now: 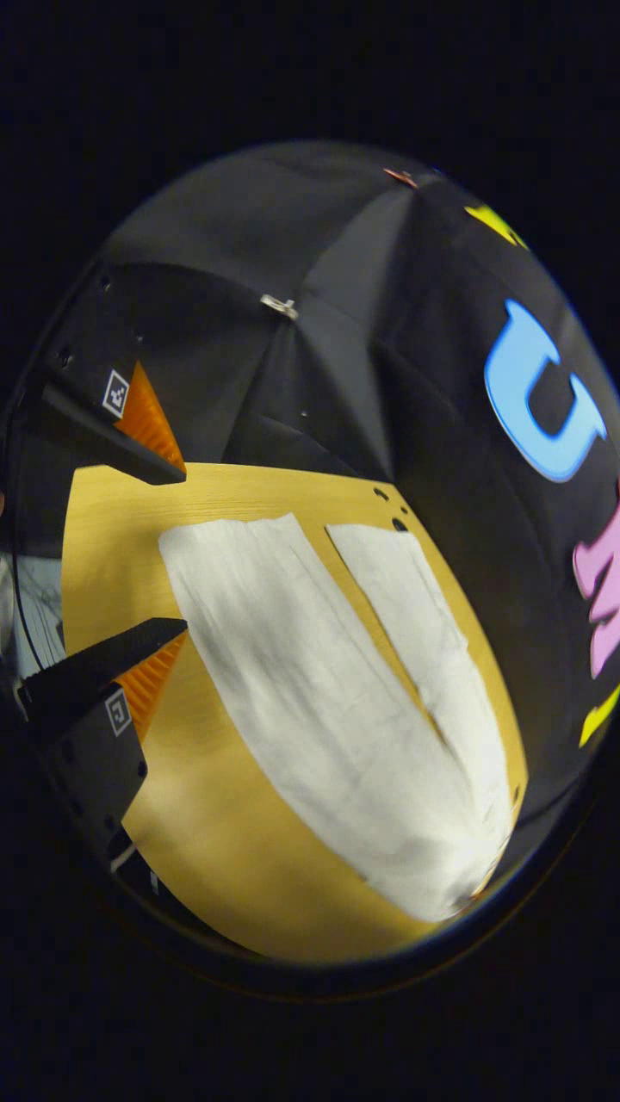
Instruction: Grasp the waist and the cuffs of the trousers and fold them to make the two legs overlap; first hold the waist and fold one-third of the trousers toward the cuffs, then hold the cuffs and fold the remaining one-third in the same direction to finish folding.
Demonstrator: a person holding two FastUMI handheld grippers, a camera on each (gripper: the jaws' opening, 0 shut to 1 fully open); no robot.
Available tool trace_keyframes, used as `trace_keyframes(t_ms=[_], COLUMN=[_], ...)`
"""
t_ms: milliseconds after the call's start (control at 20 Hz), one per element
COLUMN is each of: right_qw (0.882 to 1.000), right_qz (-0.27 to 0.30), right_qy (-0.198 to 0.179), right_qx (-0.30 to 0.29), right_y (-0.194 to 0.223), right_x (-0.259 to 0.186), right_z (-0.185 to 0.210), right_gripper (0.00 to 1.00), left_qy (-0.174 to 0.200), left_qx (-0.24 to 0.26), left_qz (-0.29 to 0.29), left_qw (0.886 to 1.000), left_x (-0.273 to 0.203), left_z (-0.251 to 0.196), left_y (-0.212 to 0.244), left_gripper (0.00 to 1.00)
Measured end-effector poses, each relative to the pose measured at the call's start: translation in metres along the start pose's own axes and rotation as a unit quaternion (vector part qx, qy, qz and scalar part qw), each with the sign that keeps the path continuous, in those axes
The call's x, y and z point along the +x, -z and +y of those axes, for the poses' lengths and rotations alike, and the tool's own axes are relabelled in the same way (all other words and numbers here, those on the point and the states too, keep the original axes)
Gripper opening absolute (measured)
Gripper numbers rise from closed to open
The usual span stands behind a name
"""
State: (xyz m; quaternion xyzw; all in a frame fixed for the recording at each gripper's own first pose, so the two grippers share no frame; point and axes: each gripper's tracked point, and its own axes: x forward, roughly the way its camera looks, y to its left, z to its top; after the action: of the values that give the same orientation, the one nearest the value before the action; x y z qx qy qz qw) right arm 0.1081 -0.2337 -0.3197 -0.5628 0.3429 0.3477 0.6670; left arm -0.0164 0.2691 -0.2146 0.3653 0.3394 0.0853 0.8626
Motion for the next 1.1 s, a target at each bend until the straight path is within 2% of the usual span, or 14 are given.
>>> trace_keyframes(t_ms=[150, 250, 500, 650, 850, 1000, 1050, 1100], right_qw=[1.000, 1.000, 1.000, 0.999, 0.998, 0.998, 0.997, 0.997], right_qz=[0.005, 0.009, 0.018, 0.023, 0.025, 0.030, 0.030, 0.030], right_qy=[-0.001, 0.001, 0.009, 0.014, 0.030, 0.036, 0.038, 0.040], right_qx=[0.004, -0.003, -0.020, -0.032, -0.044, -0.049, -0.053, -0.056], right_y=[0.000, 0.000, 0.000, -0.001, -0.001, -0.002, -0.002, -0.002], right_x=[0.001, 0.001, 0.001, 0.000, 0.001, 0.001, 0.001, 0.000], right_z=[0.000, 0.000, 0.001, 0.002, 0.002, 0.002, 0.002, 0.002], right_gripper=[0.05, 0.05, 0.05, 0.05, 0.05, 0.05, 0.05, 0.05], left_qy=[0.020, 0.031, 0.051, 0.085, 0.124, 0.144, 0.144, 0.145], left_qx=[0.084, 0.141, 0.289, 0.354, 0.345, 0.358, 0.365, 0.366], left_qz=[0.020, 0.029, 0.021, -0.016, -0.003, 0.006, 0.003, 0.002], left_qw=[0.996, 0.989, 0.956, 0.931, 0.930, 0.923, 0.920, 0.919], left_x=[0.022, 0.034, 0.061, 0.083, 0.093, 0.102, 0.103, 0.104], left_z=[-0.010, -0.011, 0.002, 0.004, 0.002, 0.000, -0.001, -0.002], left_y=[0.017, 0.028, 0.046, 0.032, 0.024, 0.019, 0.016, 0.014], left_gripper=[0.97, 0.97, 0.96, 0.90, 0.73, 0.53, 0.42, 0.44])
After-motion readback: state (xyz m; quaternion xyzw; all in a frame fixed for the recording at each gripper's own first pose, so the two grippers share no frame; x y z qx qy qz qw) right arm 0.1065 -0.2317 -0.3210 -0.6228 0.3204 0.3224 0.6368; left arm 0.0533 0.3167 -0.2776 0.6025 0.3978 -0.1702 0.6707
